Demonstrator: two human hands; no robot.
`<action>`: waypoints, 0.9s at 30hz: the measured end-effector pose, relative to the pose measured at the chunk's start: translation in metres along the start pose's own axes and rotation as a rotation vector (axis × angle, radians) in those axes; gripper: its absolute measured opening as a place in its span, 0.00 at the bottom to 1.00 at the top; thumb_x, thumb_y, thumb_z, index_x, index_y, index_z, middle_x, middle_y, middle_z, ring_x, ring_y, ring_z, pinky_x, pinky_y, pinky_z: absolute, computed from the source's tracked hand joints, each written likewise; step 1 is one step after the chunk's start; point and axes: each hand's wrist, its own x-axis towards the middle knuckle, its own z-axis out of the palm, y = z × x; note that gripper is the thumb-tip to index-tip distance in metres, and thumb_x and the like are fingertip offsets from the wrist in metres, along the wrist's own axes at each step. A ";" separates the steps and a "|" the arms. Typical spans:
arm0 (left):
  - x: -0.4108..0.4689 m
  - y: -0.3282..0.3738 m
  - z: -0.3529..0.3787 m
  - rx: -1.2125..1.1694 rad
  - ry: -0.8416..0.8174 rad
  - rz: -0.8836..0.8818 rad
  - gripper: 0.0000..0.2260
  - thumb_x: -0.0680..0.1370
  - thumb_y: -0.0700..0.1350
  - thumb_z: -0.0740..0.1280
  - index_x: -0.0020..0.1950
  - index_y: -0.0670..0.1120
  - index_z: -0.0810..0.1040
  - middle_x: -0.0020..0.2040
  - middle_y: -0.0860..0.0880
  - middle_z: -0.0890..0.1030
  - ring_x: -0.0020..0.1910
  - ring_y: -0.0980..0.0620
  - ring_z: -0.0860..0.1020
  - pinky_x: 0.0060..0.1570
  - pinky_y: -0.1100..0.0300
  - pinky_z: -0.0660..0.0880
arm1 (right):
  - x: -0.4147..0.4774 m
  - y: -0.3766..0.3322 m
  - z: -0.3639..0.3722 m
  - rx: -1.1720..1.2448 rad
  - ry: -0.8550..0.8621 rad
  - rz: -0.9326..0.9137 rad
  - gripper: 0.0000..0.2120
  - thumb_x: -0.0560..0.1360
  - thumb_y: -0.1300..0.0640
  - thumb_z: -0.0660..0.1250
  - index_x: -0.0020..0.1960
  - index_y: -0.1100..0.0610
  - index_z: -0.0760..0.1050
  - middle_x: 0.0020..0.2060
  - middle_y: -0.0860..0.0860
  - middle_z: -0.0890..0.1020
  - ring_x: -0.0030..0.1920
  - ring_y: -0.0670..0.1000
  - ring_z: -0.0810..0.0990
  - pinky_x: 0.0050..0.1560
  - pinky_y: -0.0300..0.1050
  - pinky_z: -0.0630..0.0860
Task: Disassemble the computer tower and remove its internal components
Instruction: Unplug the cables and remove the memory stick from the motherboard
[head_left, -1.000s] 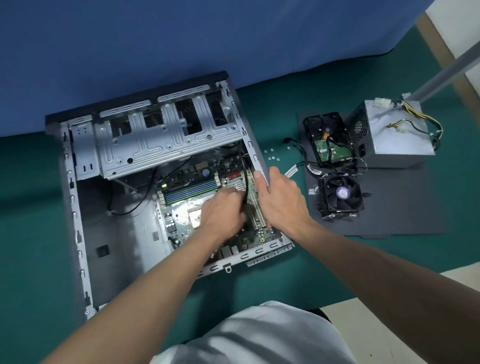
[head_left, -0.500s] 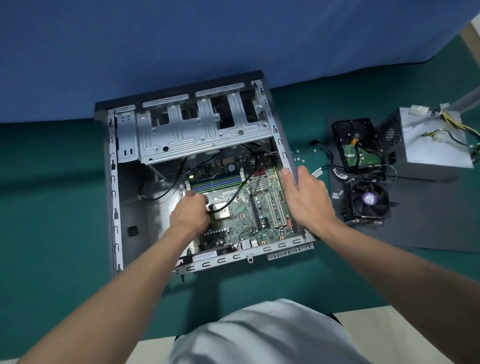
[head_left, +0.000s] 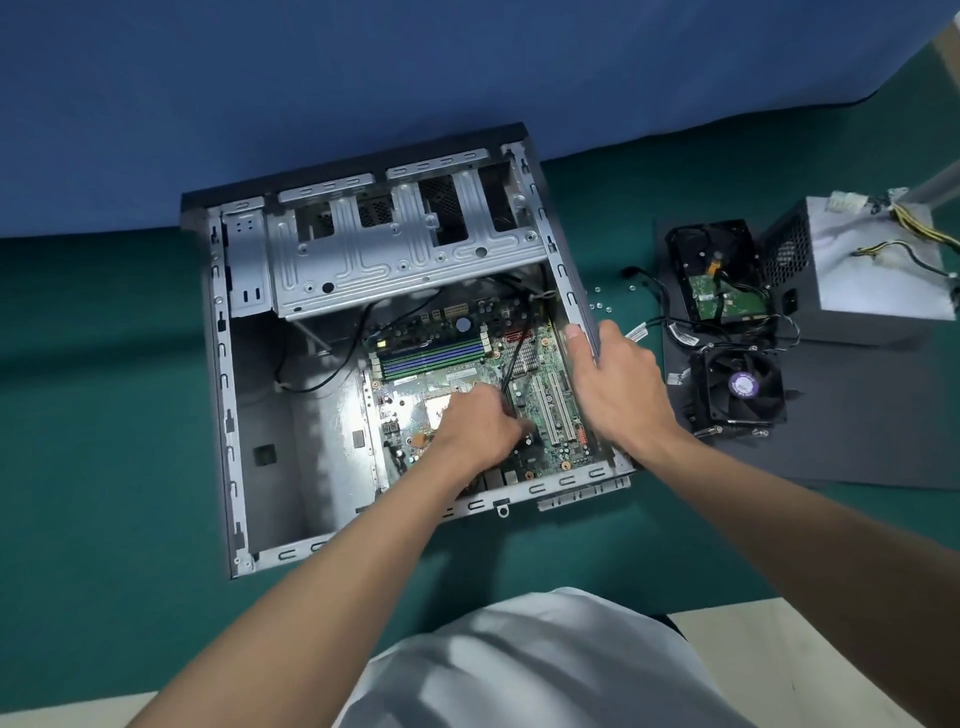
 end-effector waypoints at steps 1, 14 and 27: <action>0.004 0.001 0.001 -0.005 -0.076 -0.017 0.11 0.76 0.52 0.70 0.49 0.44 0.79 0.41 0.49 0.80 0.36 0.56 0.77 0.29 0.66 0.68 | 0.000 0.000 0.000 0.003 -0.003 0.000 0.21 0.80 0.37 0.46 0.49 0.55 0.65 0.39 0.52 0.77 0.40 0.56 0.77 0.43 0.54 0.76; 0.028 -0.010 0.025 0.500 -0.140 0.015 0.08 0.80 0.45 0.65 0.56 0.43 0.70 0.40 0.50 0.72 0.36 0.55 0.72 0.37 0.60 0.72 | 0.000 -0.001 0.000 -0.027 0.000 0.009 0.19 0.80 0.38 0.46 0.48 0.53 0.64 0.43 0.54 0.77 0.42 0.57 0.76 0.43 0.54 0.75; 0.020 -0.001 0.028 0.852 -0.183 0.249 0.09 0.81 0.48 0.63 0.57 0.44 0.73 0.36 0.49 0.67 0.42 0.51 0.73 0.45 0.58 0.75 | 0.000 -0.001 0.000 -0.026 0.010 0.009 0.18 0.80 0.39 0.47 0.47 0.53 0.63 0.40 0.52 0.74 0.42 0.58 0.76 0.41 0.54 0.74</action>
